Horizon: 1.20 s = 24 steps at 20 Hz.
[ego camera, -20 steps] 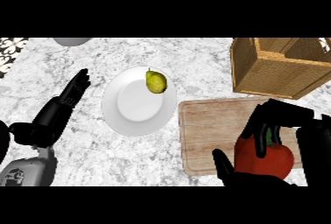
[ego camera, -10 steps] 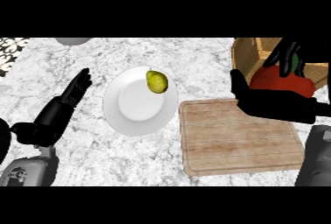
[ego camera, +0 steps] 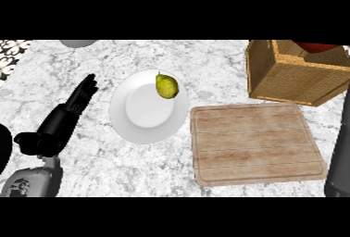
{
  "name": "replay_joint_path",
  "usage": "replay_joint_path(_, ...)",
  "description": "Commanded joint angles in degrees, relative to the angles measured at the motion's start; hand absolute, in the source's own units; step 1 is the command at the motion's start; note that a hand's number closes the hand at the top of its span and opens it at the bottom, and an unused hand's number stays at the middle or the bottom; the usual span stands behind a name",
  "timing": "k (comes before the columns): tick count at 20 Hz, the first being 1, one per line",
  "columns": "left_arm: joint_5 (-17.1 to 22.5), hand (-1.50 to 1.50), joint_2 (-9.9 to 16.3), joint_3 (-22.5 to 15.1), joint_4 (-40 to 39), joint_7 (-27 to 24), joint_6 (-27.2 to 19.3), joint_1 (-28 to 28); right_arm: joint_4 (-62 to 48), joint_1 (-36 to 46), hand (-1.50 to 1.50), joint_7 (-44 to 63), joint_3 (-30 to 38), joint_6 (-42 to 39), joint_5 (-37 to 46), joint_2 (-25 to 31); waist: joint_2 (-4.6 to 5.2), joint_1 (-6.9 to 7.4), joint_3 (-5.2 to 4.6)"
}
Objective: Pick the bell pepper from the cutting board and place it in the basket
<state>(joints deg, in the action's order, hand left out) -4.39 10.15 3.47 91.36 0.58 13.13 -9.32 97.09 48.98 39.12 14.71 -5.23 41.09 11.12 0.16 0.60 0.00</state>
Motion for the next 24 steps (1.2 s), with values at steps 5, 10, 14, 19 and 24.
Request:
replay_joint_path(5, -0.3, 0.0, -0.5, 0.2, -0.7, 2.6, -0.6, -3.1, -14.9, -1.6, 1.5, -11.5, 6.2, 3.9, -4.6, 6.5, 0.01, -0.27, 0.02)
replay_joint_path(10, 0.1, 0.0, 0.0, 0.1, 0.6, 0.8, 1.1, 0.5, -24.0, -2.3, 1.5, -19.1, 4.9, 7.4, -4.2, 7.8, -0.03, 0.02, 0.0)
replay_joint_path(14, 0.6, 0.0, 0.0, 0.8, -0.3, 1.4, 0.9, -1.8, -35.2, -1.4, 1.5, -29.1, 8.0, 13.6, -5.1, 9.8, 0.14, 0.18, 0.02)
replay_joint_path(19, -3.8, 0.0, -3.3, -2.4, -2.8, -1.4, -2.1, -1.2, -40.8, -0.2, 1.5, -35.5, 7.9, 18.2, -4.7, 12.2, 0.13, 0.02, 0.01)
replay_joint_path(24, -0.8, 0.0, -1.9, -1.6, 3.5, 2.9, 0.3, 0.6, -48.9, 4.4, 1.5, -38.6, 14.9, 23.2, -10.2, 13.9, 0.14, 0.87, 0.07)
